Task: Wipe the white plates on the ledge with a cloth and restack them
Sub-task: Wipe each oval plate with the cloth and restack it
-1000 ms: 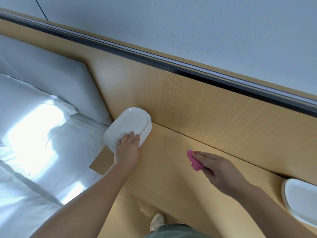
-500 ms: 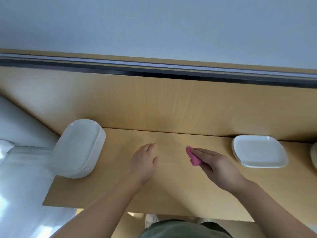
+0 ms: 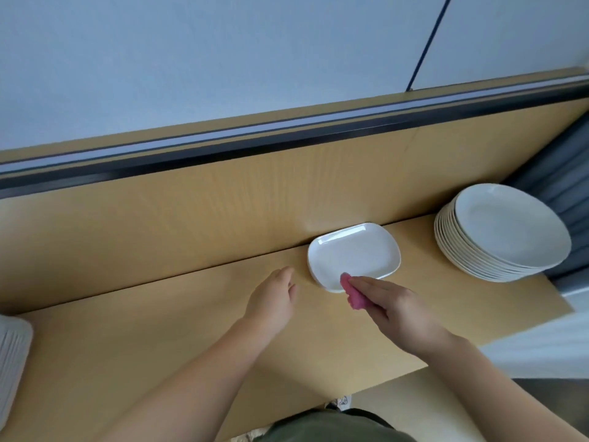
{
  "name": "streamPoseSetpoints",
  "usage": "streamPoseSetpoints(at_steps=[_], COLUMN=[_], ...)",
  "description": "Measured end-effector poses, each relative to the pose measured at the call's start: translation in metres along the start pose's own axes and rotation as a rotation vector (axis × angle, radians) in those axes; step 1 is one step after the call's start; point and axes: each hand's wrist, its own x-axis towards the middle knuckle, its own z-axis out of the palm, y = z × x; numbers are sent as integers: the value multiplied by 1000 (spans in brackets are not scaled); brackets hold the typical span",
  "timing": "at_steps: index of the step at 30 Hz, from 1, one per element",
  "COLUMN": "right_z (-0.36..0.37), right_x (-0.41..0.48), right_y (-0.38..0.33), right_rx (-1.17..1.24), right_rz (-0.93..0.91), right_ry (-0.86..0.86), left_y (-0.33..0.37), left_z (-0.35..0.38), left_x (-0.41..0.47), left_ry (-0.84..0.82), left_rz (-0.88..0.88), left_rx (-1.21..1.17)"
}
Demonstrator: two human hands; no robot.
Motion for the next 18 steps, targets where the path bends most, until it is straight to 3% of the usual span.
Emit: streamPoseSetpoints(at_steps=[6, 18], right_z=[-31, -62], right_x=[0, -1], right_y=[43, 69], right_rx=[22, 29], right_rz=[-27, -89], right_ry=[-30, -80], left_y=[39, 62], left_z=[28, 42], left_x=[38, 50], left_ry=[-5, 93], left_rz=[-163, -435], left_rx=[-52, -436])
